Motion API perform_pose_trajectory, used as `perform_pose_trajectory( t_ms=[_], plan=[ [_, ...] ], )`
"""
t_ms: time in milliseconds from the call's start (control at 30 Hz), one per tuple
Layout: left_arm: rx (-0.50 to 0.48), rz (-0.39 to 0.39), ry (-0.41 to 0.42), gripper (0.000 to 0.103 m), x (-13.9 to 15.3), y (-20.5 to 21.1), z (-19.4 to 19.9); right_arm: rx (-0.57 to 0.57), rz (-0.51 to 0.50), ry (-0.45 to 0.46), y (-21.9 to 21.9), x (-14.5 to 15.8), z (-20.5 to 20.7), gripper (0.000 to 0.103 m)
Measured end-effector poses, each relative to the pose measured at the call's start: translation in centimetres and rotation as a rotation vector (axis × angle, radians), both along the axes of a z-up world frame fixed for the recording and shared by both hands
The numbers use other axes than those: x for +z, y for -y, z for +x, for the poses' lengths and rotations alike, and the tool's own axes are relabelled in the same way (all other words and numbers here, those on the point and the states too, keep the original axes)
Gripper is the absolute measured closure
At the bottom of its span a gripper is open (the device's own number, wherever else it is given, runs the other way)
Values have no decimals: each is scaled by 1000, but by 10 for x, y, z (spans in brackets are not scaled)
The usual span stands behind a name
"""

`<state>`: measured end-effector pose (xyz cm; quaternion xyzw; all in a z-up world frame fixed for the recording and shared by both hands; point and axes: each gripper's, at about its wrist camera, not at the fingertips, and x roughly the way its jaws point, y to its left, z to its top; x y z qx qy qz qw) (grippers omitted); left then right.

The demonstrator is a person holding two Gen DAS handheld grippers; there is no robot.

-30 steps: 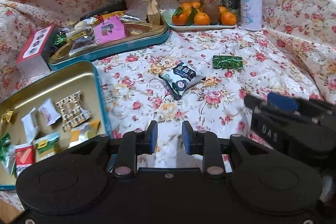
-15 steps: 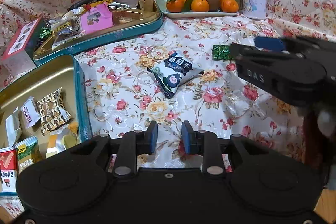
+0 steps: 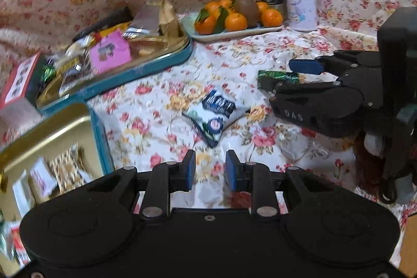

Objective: Organize snacks
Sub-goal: 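Move the left gripper to the blueberry packet while right moves to green candy, then grasp the blueberry packet with left gripper while right grasps the green Melykiss candy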

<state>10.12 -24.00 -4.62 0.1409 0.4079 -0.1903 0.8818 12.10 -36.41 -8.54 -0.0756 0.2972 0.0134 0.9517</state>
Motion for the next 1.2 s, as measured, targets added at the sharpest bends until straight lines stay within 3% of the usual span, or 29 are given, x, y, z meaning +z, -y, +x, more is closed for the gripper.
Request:
perform_pose_trajectory(
  t_ms=[267, 400, 633, 767, 1100, 1200],
  plan=[
    [-176, 30, 42, 66, 7, 9, 11, -20, 76, -58, 9, -3, 7, 53],
    [-243, 68, 65, 66, 2, 15, 19, -19, 63, -56, 7, -4, 5, 53],
    [-300, 105, 76, 65, -2, 20, 37, -16, 77, -60, 9, -3, 6, 53],
    [-332, 137, 89, 53, -6, 22, 43, -16, 84, -62, 10, -4, 6, 53],
    [-376, 178, 57, 50, -20, 32, 55, -17, 82, -64, 10, -4, 7, 53],
    [-360, 156, 36, 50, -19, 31, 59, -16, 84, -64, 10, -4, 7, 53]
  ],
)
